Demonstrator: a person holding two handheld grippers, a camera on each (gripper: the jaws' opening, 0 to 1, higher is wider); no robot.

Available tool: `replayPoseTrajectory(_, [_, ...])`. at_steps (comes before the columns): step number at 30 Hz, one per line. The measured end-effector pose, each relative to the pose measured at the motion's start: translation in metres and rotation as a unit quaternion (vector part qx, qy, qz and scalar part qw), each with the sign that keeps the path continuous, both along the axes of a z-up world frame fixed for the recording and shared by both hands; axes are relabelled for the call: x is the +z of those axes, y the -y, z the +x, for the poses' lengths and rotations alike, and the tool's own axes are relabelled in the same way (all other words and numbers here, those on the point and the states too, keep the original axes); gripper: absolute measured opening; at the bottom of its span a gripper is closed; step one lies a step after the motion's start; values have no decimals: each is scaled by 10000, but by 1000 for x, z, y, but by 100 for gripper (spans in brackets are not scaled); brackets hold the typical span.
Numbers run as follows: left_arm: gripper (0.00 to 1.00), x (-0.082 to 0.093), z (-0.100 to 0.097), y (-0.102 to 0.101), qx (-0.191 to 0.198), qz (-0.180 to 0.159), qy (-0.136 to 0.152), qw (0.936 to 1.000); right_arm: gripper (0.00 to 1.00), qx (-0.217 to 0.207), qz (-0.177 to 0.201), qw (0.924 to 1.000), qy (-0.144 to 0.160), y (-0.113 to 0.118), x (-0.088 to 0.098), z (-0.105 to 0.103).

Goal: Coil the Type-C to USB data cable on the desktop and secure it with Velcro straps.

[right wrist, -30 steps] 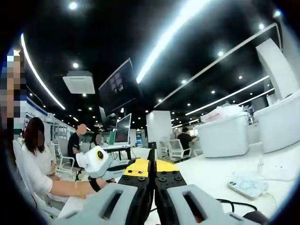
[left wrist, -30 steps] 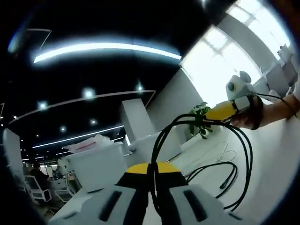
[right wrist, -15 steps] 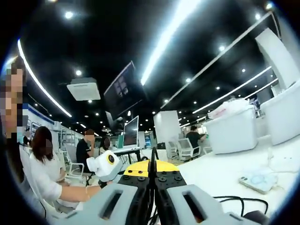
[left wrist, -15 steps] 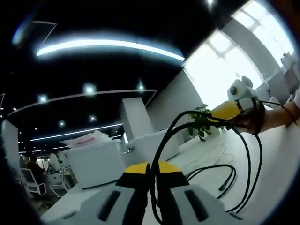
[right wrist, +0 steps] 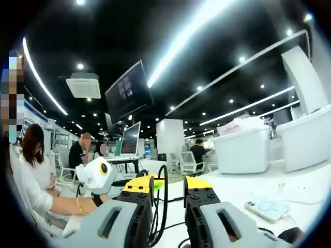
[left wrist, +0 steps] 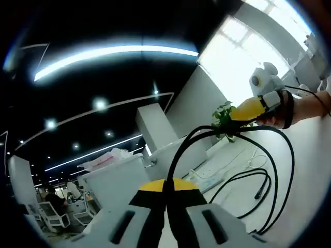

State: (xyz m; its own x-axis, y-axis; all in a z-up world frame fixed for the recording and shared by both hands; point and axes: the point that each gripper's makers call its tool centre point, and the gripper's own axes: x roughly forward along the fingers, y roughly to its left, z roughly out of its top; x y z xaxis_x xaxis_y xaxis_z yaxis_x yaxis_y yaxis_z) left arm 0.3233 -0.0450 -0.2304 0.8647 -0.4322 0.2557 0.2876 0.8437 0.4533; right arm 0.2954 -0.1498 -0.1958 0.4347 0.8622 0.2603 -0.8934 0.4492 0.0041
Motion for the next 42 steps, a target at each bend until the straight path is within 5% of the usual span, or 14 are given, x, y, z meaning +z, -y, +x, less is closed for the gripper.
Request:
replayPoseTrajectory(4, [4, -1, 3, -5, 86, -93, -101, 9999, 29, 78, -144, 9996, 238, -9, 3, -17])
replayPoseTrajectory(10, [4, -3, 6, -7, 142, -130, -211, 9996, 45, -389, -948, 9944, 251, -27, -32, -1])
replayPoseTrajectory(14, [5, -4, 3, -3, 36, -147, -266, 9995, 19, -1048, -1327, 9825, 784, -17, -36, 13])
replayPoseTrajectory(16, [5, -5, 2, 1, -62, -186, -326, 9993, 15, -1196, -1449, 9780, 910, -13, -37, 17])
replayPoseTrajectory(24, [4, -13, -3, 17, -492, -286, -668, 9961, 6, -1180, -1457, 9807, 557, 0, -46, 35])
replayPoseTrajectory(36, [12, -10, -4, 20, -1299, -1248, -1060, 9779, 3, -422, -1086, 9931, -110, 12, -48, 36])
replayPoseTrajectory(42, [16, -20, -5, 33, -1441, -828, -1067, 9803, 3, -141, -1020, 9943, -293, 9, -53, 30])
